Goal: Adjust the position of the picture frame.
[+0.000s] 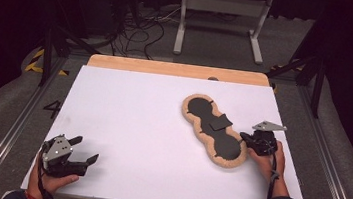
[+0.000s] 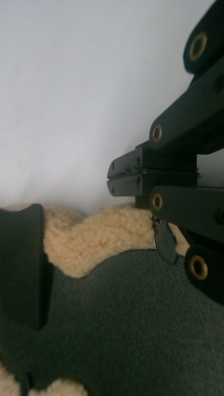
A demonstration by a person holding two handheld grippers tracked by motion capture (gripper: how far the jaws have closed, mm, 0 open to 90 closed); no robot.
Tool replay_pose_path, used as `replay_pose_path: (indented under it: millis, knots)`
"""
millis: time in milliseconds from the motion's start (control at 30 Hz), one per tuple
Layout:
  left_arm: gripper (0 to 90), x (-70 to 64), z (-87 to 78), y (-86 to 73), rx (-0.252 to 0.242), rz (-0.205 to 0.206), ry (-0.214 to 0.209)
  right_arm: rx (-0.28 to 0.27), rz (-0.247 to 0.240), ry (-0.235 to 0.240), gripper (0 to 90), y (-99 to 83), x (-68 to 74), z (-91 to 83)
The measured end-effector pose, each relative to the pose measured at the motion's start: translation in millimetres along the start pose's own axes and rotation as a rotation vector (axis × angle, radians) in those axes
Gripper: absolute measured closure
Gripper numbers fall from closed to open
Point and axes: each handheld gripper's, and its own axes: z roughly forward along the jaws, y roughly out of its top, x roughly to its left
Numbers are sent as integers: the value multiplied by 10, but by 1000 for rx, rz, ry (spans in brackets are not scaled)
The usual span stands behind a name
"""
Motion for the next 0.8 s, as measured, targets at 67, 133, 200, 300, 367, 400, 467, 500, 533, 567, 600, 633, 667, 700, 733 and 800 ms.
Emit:
replay_pose_path:
  millis: [67,133,200,300,367,400,467,500,533,567,600,633,667,700,733,800]
  knots:
    - [175,1,1,-2,-1,4,-2,5,0,25,900,1,-4,-6]
    - [175,-8,-6,0,0,5,-3,11,-21,39,900,2,19,-14]
    - [176,-15,-8,3,-6,8,-5,19,-48,48,900,11,50,-18]
    - [176,-24,-2,8,-1,11,-12,29,-82,95,900,16,113,-28]
    - [176,-25,4,7,1,8,-14,34,-109,108,900,20,163,-34]
    - [176,-25,2,6,2,6,-17,34,-117,112,900,19,180,-36]
    - [176,-19,0,5,-5,12,-23,38,-132,123,900,17,226,-47]
    - [176,-18,-3,4,-5,13,-25,37,-142,130,900,17,244,-49]
    - [176,-19,-5,5,-5,13,-24,35,-150,134,900,14,260,-52]
    - [176,-20,-6,7,-5,16,-24,33,-164,157,900,5,311,-56]
    - [176,-25,-7,7,-3,15,-24,33,-173,171,900,1,339,-59]
    - [176,-28,-5,7,-2,12,-24,32,-180,178,900,-2,363,-62]
    - [176,-28,-5,7,-2,12,-24,32,-180,178,900,-2,363,-62]
    - [176,-27,-6,8,1,16,-24,33,-194,191,900,-6,408,-69]
    - [176,-31,-5,7,2,13,-26,35,-209,198,900,-6,446,-76]
    - [176,-32,-4,8,2,14,-26,37,-233,212,900,-8,524,-86]
